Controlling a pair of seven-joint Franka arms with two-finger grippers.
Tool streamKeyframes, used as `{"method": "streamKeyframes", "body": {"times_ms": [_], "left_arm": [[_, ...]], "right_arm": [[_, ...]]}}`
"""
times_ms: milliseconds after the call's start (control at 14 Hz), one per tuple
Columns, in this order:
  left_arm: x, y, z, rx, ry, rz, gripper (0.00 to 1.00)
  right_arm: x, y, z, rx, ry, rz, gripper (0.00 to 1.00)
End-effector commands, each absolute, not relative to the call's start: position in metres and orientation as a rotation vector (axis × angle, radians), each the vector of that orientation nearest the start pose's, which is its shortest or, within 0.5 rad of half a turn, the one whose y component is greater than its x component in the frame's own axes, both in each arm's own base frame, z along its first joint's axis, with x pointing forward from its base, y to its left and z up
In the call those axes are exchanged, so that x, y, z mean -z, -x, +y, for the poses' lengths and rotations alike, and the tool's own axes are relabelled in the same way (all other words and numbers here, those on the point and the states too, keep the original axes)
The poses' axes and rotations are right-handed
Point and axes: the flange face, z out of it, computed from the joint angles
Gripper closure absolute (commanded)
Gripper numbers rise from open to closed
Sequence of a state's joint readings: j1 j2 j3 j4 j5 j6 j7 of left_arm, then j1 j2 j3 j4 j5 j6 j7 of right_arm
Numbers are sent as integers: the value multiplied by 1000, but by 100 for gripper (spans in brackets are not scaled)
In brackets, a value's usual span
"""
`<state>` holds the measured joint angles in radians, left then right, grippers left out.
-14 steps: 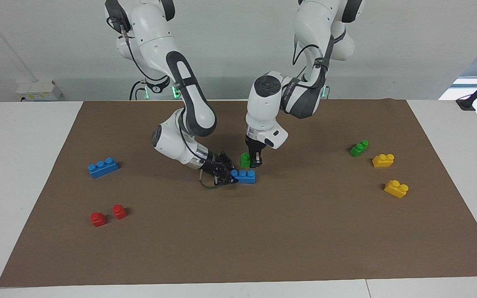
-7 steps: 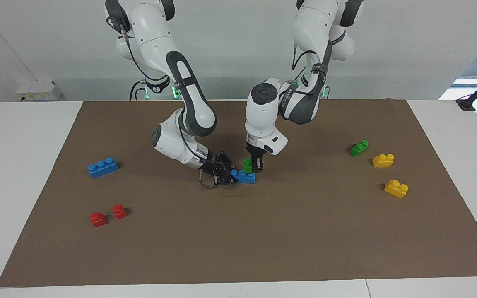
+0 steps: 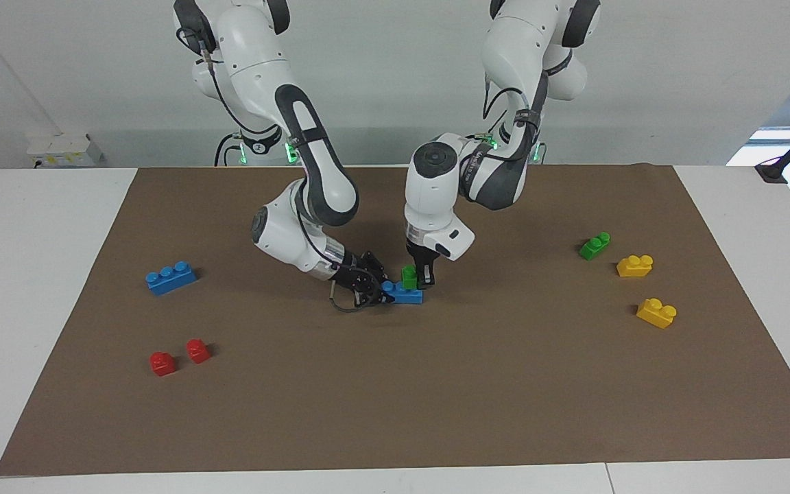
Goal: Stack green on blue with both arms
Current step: 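Lower the green brick onto the blue brick held by the right gripper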
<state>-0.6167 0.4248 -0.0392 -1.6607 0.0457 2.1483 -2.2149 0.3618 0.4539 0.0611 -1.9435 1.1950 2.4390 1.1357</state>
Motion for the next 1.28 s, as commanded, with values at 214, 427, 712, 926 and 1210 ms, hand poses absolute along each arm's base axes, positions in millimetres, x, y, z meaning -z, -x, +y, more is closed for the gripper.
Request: {"method": "streamKeyframes", "body": {"times_ms": [214,427,712,926,1210], "left_arm": [[-369,-543,-416,91,2315,-2247,100],[-359,-543,-418,118,2335,-2236,100],[-355,-541,-418,117,2332,-2226,100],[-346,-534,-419,110,2323,-2217,100],[-333,-531,-415,111,2320,-2220,100]], "right_arm": [[-251,-563,253,-668,1657,1827,100],[-251,-563,253,-668,1657,1827,100],[-250,-563,253,-669,1657,1828,100],[-250,-563,253,-667,1657,1829,100],[-251,-563,253,-665,1658,1826,100]]}}
